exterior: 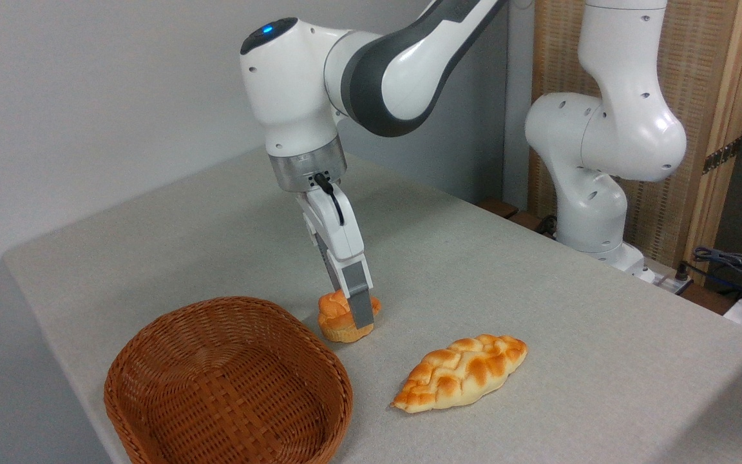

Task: Put bread into the basket
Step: 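Lower the open gripper down onto the small round orange bun, then close the gripper fingers around the small round bun, then lift the held bun and carry it over the wicker basket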

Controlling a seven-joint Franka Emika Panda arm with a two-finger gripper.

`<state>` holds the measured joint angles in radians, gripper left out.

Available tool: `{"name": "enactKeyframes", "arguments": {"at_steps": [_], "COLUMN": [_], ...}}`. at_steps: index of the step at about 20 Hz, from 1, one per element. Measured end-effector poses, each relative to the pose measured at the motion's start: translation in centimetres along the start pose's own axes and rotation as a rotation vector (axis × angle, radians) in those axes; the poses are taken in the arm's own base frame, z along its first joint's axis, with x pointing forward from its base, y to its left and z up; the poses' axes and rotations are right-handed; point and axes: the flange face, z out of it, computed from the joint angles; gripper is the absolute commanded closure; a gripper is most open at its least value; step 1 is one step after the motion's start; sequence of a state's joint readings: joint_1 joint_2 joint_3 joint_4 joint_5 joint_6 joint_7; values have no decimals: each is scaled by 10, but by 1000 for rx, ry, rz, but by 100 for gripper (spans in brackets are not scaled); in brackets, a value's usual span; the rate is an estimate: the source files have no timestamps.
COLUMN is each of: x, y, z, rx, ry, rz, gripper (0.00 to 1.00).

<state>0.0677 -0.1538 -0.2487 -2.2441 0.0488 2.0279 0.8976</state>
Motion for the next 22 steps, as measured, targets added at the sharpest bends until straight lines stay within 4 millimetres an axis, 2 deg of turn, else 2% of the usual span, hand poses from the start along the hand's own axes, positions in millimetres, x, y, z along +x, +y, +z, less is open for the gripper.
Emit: {"name": "enactKeyframes", "arguments": {"at_steps": [1,2,4,17,19,22], "x": [1,1,1,1,-1,-9], "y": [-1,-1,-1,0,0,-9], "z": [1,1,1,0,-12,-43], "rx": [2,3,3,-15,-48,-71], "ry": [3,4,4,-11,-37,-48], "rz": [0,1,1,2,11,49], "gripper": [50,62,67,69,69,69]}}
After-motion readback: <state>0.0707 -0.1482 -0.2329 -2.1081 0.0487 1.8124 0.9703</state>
